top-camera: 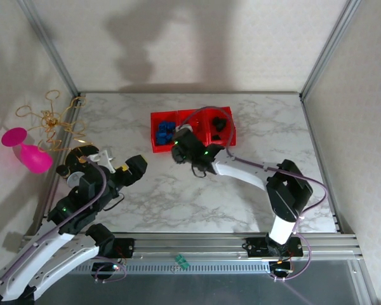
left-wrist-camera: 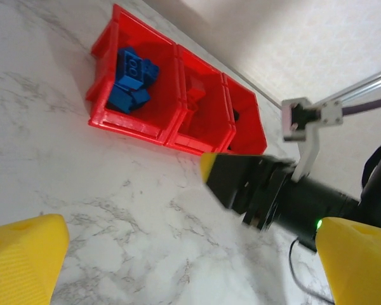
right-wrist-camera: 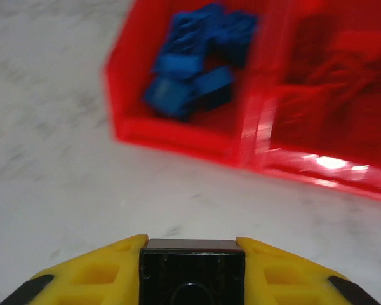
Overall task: Sort the legos into containers by color
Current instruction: Place the lego in the container.
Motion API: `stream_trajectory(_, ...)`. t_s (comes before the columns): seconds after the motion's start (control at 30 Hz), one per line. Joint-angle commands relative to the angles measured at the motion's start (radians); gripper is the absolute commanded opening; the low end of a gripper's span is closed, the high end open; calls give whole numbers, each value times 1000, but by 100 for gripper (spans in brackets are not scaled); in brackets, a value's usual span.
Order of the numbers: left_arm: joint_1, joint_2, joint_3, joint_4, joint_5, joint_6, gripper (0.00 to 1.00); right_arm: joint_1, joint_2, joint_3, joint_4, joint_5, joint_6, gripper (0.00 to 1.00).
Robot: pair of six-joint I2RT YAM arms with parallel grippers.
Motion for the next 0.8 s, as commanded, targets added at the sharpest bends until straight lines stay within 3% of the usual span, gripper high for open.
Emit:
stream_trajectory(0.0, -8, 64, -15, 109, 63, 56, 100, -113, -45, -31, 11, 51, -9, 27)
stream_trajectory(0.27, -8, 220, 0, 234, 101, 86, 100, -333, 54, 24, 86, 88, -94, 26)
stream_trajectory(0.5, -8, 309, -5, 281, 95, 94, 100, -412, 202, 128, 114, 73, -149, 28)
stream_trajectory(0.77, -8, 327, -2, 277, 18, 118, 100, -416, 210, 163, 134, 69, -182, 51)
